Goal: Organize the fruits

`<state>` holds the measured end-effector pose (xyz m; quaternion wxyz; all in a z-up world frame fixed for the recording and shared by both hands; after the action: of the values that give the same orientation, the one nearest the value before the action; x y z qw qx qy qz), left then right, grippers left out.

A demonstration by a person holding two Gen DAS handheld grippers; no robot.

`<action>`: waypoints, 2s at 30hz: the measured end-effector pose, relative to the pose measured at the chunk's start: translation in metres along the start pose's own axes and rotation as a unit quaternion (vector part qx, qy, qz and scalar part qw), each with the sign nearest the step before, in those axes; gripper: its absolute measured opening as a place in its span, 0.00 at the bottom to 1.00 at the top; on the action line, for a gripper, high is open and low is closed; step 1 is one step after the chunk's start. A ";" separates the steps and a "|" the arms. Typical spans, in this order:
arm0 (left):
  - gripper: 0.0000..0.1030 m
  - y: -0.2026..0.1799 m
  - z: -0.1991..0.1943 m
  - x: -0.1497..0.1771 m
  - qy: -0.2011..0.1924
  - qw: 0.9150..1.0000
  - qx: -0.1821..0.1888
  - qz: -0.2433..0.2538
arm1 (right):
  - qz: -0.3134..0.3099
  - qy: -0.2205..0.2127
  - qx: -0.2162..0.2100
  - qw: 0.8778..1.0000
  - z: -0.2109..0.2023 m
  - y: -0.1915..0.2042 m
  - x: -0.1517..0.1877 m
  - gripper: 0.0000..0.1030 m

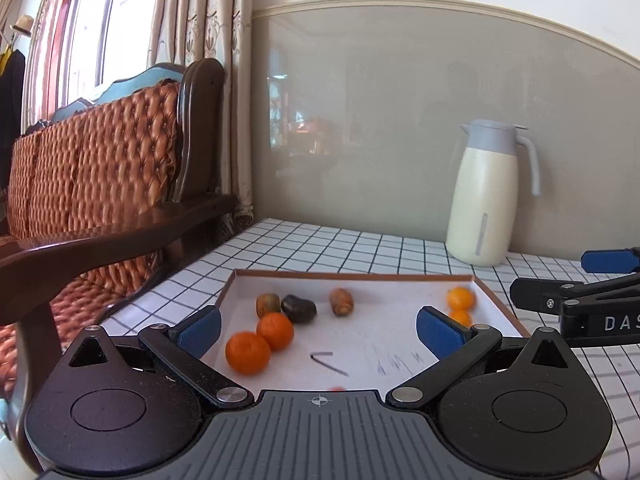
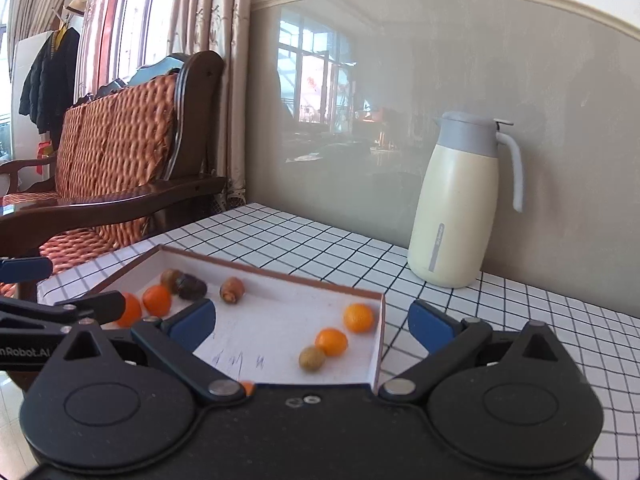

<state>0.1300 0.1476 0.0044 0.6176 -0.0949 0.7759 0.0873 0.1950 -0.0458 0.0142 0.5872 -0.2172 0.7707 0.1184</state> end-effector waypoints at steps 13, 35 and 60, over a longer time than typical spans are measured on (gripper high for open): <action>1.00 -0.012 -0.104 0.008 -0.046 0.999 0.007 -0.008 | -0.009 -0.023 0.042 0.999 -0.096 -0.017 0.023 0.94; 1.00 -0.017 -0.124 0.034 -0.081 0.997 0.009 -0.016 | -0.032 -0.023 0.074 0.996 -0.120 -0.014 0.062 0.94; 1.00 -0.020 -0.124 0.035 -0.080 0.997 0.011 -0.007 | -0.008 -0.017 0.075 0.997 -0.118 -0.022 0.063 0.94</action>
<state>0.0106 0.0957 -0.0028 0.6790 -0.0866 0.7245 0.0813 0.0912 -0.1293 -0.0106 0.6156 -0.1769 0.7657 0.0594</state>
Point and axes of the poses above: each gripper's, at about its wrist camera, not at the fingertips, and z roughly the way its jaws point, y to its left, x to its underside, the point moved 4 cm from there along z, roughly the way its jaws point, and after that the axes turned 7 degrees about -y, right-handed, at the moved point
